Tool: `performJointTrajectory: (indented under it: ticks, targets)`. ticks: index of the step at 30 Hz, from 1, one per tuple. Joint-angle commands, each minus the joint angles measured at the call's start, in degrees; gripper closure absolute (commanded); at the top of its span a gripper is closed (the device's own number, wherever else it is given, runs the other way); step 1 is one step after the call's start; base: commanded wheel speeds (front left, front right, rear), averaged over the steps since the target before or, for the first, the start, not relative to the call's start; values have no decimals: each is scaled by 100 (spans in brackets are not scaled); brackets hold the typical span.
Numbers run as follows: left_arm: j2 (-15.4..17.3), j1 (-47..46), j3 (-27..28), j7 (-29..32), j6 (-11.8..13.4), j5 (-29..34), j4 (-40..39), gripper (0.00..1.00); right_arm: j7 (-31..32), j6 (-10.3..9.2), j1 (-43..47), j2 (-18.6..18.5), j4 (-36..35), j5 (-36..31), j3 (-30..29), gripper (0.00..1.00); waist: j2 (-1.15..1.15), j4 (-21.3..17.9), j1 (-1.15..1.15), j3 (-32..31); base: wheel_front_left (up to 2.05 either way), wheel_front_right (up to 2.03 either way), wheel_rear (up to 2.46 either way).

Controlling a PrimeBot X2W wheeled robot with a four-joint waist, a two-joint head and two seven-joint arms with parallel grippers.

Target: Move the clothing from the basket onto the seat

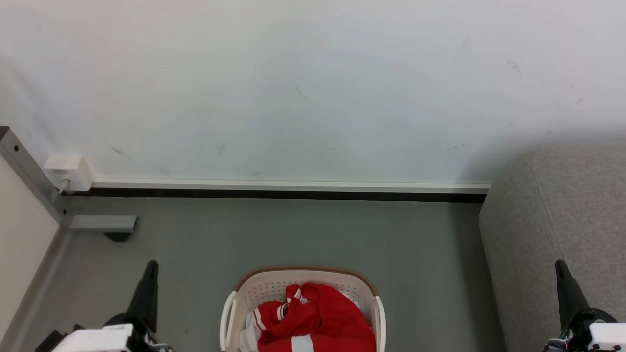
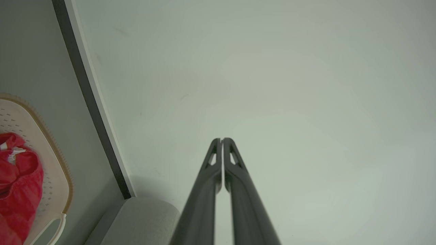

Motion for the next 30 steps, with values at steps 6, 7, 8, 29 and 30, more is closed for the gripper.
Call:
performJointTrajectory:
  ticks: [6, 7, 8, 29, 30]
  targets:
    - [16, -38, 9, 16, -28, -83, -20, 100, 11, -14, -80, -41, 11, 10, -7, 100, 0, 0, 0, 0, 0, 0, 0]
    - [16, -38, 9, 16, -28, -83, -20, 100, 11, -14, -80, -41, 11, 10, -7, 100, 0, 0, 0, 0, 0, 0, 0]
    - [16, -38, 9, 16, -28, -83, -20, 100, 11, -14, -80, -41, 11, 10, -7, 100, 0, 0, 0, 0, 0, 0, 0]
    - [16, -39, 9, 16, -29, -83, -20, 100, 11, -14, -80, -41, 11, 10, -7, 100, 0, 0, 0, 0, 0, 0, 0]
    - [16, -39, 9, 16, -29, -83, -20, 100, 11, -14, -80, -41, 11, 10, -7, 100, 0, 0, 0, 0, 0, 0, 0]
